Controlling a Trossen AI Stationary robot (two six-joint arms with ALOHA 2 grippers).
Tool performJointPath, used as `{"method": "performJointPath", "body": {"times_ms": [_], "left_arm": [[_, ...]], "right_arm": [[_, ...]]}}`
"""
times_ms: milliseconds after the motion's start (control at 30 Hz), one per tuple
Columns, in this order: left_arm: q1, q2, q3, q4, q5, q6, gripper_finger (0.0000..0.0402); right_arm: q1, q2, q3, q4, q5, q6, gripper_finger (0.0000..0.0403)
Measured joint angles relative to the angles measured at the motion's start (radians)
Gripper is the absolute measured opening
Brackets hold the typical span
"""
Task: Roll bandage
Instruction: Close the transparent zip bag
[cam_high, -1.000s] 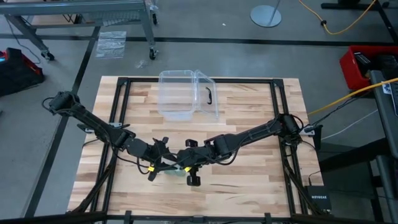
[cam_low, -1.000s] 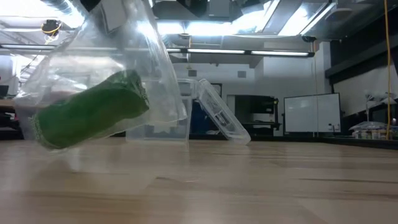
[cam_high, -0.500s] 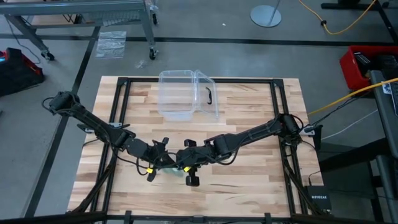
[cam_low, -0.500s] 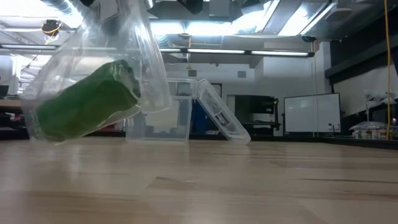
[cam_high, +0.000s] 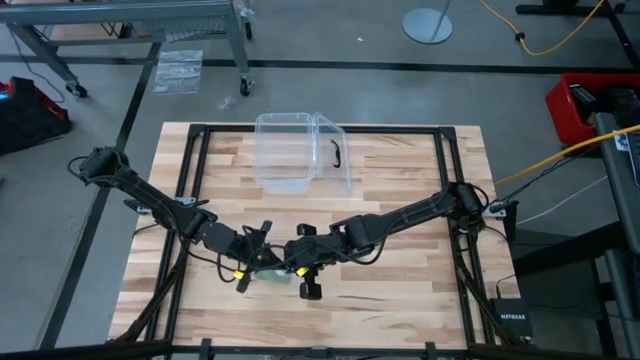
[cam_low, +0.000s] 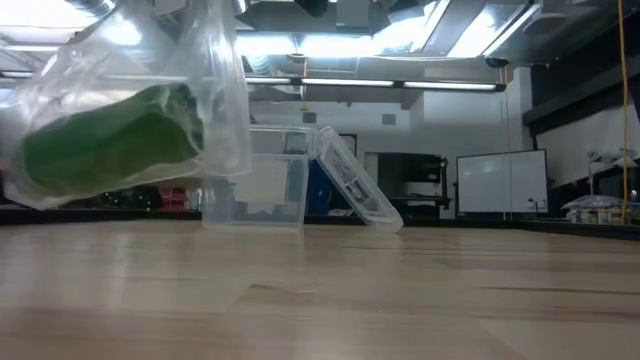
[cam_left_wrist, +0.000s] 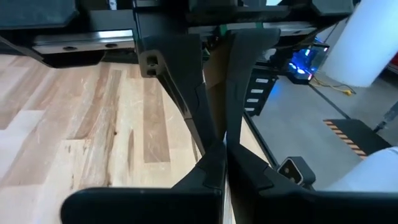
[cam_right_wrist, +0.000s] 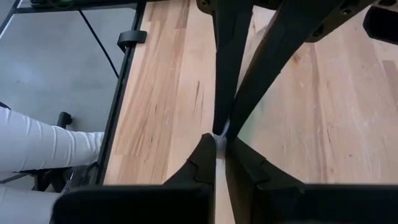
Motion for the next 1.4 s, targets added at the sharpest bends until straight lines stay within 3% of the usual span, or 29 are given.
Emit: {"method": "performJointPath", "body": {"times_ms": [533,733,1167,1400], "left_arm": [[0.001,-0.052,0.003,0.02,-0.039,0.002,0.0],[0.001,-0.056,0.003,0.004,-0.031,-0.09,0.0002],[0.001,-0.036,0.002,-0.071,-0.008,-0.087,0.0116],[-0.009,-0.036,0.002,-0.075,-0.004,-0.091,0.0138]], "right_arm": [[0.0,0.005,-0.004,-0.035,0.0,0.001,0.0019],[0.0,0.005,-0.004,-0.057,-0.025,-0.011,0.0019],[0.0,0.005,-0.004,-0.063,-0.055,-0.111,0.0019],[0.0,0.005,-0.003,-0.062,0.008,-0.164,0.0019]]}}
